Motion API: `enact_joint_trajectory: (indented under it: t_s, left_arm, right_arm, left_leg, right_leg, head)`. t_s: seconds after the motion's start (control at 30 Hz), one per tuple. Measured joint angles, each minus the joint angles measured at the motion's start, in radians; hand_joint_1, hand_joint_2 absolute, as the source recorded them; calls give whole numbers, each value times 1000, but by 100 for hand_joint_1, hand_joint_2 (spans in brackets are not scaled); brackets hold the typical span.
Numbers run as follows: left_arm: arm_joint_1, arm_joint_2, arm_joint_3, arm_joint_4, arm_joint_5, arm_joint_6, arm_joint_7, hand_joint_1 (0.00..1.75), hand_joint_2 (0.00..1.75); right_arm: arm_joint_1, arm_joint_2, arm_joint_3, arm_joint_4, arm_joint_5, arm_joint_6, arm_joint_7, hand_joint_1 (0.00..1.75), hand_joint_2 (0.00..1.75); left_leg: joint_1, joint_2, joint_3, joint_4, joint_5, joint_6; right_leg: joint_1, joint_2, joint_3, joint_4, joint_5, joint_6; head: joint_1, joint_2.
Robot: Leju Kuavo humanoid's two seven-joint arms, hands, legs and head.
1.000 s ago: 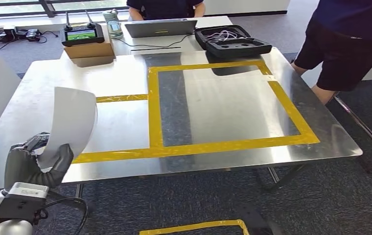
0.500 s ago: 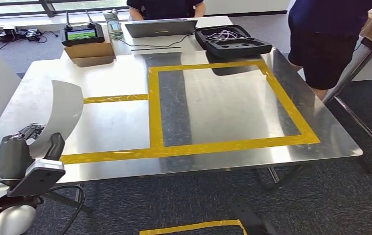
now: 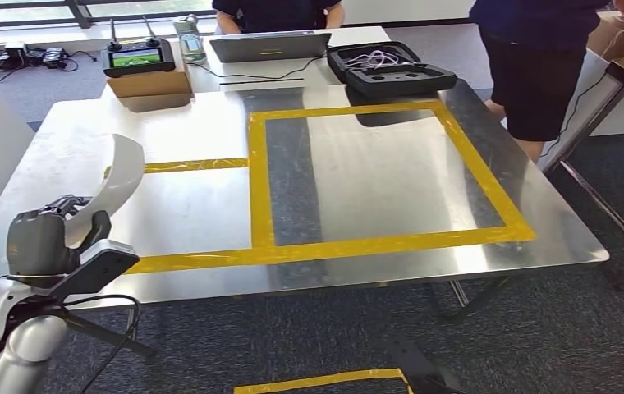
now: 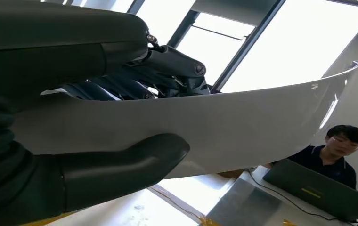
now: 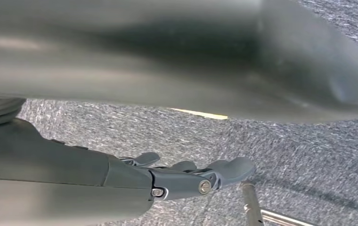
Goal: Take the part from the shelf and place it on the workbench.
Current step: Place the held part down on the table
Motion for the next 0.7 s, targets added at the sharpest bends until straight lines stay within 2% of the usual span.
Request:
enact_joint_trajectory:
  t_s: [0.5, 0.7]
  left_arm:
    - [-196, 47, -27, 326, -76, 0, -4, 175, 175]
    - [-247, 58, -52, 435, -80, 0, -7, 175, 175]
  right_arm:
    - [-6, 4, 14, 0, 27, 19, 13, 0, 0]
    - [-11, 4, 25, 0, 34, 23, 14, 0, 0]
  left_leg:
    - [0, 0, 1, 1, 0, 0]
    - [0, 0, 1, 1, 0, 0]
  right_leg:
    - [0, 0, 0, 0, 1, 1]
    - [0, 1, 0, 0, 1, 1]
  head:
    - [0, 0]
    - [0, 0]
